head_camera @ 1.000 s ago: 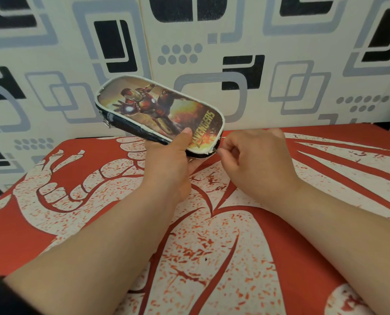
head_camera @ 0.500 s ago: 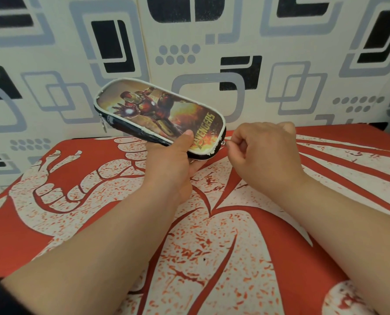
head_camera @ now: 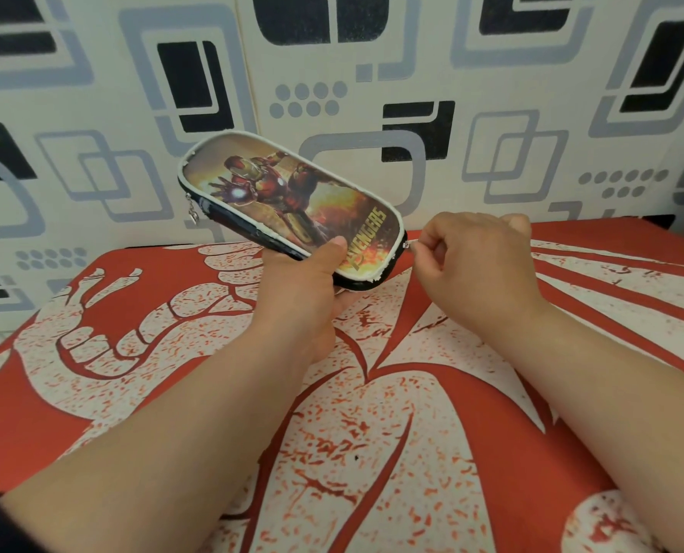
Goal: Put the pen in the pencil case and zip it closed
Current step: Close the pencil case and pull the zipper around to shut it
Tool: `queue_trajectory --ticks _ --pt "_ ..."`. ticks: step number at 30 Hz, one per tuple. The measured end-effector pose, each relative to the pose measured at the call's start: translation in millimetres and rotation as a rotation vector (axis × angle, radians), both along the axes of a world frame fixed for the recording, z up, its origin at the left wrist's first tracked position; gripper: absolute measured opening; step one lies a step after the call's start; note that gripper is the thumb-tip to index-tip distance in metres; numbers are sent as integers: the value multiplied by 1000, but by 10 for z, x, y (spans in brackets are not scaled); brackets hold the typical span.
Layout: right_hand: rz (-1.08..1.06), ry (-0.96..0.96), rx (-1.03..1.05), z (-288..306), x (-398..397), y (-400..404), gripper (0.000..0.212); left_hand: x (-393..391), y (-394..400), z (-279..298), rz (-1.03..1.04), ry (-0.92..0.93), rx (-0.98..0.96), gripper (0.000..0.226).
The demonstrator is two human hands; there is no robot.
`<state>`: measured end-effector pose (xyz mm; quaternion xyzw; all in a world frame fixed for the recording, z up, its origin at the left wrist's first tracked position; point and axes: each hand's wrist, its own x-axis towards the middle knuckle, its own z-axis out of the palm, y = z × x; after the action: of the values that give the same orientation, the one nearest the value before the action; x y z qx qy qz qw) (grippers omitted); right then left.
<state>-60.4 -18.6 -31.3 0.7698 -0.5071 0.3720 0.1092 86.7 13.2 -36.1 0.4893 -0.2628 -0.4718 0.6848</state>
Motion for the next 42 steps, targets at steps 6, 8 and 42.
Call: queue_trajectory --ticks 6,8,42 --pt "-14 -4 4 3 -25 -16 19 3 3 -8 -19 -23 3 40" --pt "-16 -6 1 4 -27 -18 20 -7 7 -7 -14 -24 -6 39" --pt "354 -281 131 -16 -36 14 14 -4 149 17 -212 116 -72 67"
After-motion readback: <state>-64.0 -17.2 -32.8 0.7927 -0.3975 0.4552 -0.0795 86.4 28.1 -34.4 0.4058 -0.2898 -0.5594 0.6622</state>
